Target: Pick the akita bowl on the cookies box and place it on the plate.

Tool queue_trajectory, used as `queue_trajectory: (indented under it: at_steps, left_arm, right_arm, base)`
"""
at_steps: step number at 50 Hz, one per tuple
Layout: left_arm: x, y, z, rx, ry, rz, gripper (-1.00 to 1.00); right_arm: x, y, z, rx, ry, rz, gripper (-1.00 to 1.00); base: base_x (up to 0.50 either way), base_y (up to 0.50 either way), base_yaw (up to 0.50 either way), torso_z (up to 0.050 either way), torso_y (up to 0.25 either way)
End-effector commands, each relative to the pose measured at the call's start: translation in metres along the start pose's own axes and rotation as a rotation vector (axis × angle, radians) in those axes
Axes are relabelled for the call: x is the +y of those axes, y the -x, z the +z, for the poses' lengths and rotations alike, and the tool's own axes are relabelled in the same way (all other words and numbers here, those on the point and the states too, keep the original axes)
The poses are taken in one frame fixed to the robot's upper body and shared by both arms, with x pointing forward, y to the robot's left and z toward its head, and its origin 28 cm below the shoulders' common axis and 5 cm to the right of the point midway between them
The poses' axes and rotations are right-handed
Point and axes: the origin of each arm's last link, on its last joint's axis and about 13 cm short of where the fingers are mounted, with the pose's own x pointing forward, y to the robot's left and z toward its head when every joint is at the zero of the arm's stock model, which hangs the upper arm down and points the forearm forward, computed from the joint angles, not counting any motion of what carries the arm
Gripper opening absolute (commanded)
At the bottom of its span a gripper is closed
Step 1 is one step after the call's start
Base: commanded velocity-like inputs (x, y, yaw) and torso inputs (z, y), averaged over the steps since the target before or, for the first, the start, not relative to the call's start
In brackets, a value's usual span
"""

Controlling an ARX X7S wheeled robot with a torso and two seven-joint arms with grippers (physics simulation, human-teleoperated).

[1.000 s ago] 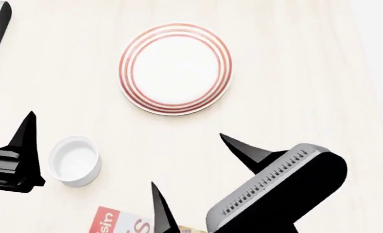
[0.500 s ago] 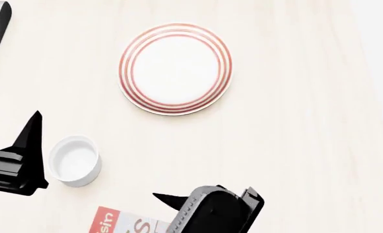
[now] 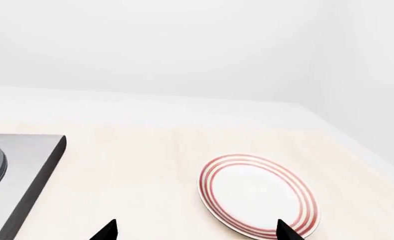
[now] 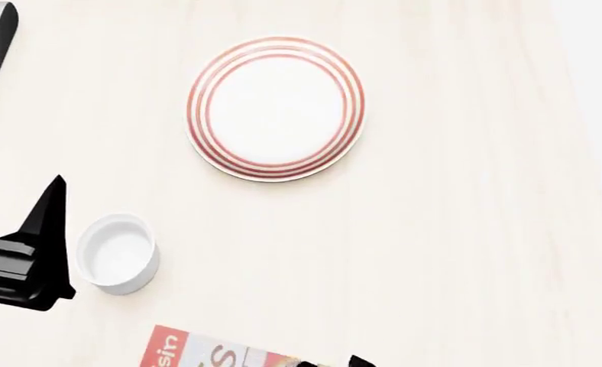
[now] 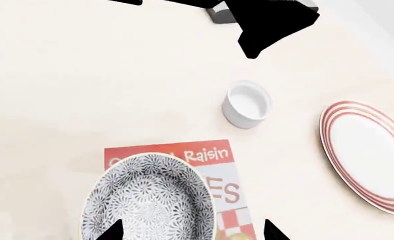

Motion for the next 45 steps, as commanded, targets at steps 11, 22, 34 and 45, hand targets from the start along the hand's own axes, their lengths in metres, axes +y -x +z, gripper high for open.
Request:
queue_trajectory:
  at_steps: [11,22,34,45]
  left_arm:
    - [-0.002,0.002,0.002,-0.004,-0.004,-0.006,1.0]
    - [-0.002,0.002,0.002,-0.004,-0.006,-0.008,1.0]
    - [-0.002,0.003,0.001,-0.004,-0.007,-0.009,1.0]
    - [-0.002,0.003,0.0,-0.003,-0.009,-0.009,1.0]
  right_arm:
    - [0.011,0.003,0.013,0.029,0.083,0.112,1.0]
    - [0.017,-0.002,0.013,0.037,0.088,0.176,1.0]
    - [0.021,-0.013,0.008,0.047,0.093,0.207,1.0]
    - [0.02,-0.021,0.005,0.111,0.122,0.249,1.0]
  base:
    - [0.0,0.0,0.0,0.0,0.0]
    - [0.0,0.0,0.0,0.0,0.0]
    - [0.0,0.0,0.0,0.0,0.0]
    - [0.0,0.0,0.0,0.0,0.0]
